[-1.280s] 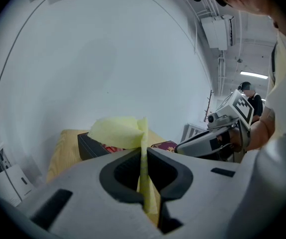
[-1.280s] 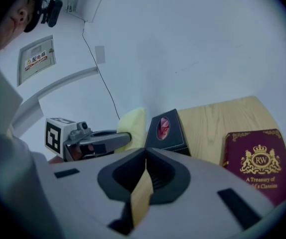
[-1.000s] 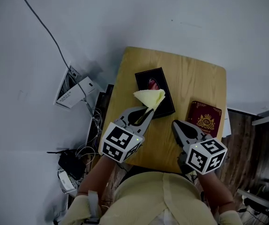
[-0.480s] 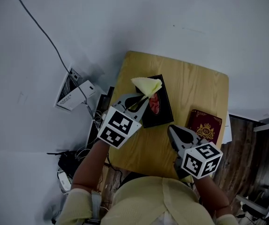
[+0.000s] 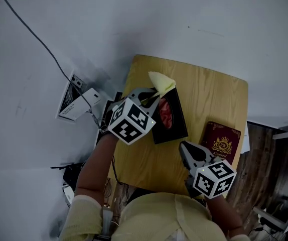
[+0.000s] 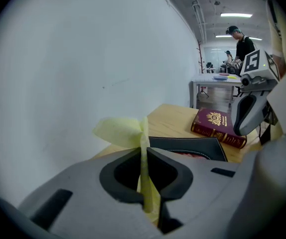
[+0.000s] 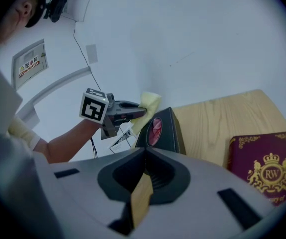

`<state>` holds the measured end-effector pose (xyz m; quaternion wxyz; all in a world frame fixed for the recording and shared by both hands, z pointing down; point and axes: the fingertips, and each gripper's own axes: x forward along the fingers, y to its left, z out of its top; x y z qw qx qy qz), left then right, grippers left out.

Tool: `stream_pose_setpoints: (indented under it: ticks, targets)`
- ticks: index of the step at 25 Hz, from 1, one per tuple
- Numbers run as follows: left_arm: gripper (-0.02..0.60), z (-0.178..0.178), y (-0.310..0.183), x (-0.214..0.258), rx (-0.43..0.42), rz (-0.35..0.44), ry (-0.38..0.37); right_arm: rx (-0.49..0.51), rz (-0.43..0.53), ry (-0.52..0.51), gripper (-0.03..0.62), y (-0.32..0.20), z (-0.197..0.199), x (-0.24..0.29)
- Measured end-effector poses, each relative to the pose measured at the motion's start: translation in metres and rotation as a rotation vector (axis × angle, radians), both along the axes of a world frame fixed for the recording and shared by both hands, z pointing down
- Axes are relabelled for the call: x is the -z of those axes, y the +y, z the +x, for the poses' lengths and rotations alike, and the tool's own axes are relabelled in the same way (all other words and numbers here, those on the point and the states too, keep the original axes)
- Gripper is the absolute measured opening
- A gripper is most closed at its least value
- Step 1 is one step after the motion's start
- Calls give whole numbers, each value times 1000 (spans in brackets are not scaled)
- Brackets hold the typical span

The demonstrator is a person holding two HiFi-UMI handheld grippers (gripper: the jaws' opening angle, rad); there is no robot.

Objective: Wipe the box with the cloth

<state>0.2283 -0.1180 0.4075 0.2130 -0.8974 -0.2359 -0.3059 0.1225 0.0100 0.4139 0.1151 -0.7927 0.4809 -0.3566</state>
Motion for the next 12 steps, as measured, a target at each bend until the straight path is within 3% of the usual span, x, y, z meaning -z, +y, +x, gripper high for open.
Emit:
stream_pose_setpoints:
  ticks: [6, 12]
  targets:
    - [29, 12, 7, -14, -65, 48, -37, -11, 1, -8, 29, -2, -5, -3]
    - [29, 18, 5, -27, -81, 32, -91, -14, 2, -24, 29, -1, -5, -6]
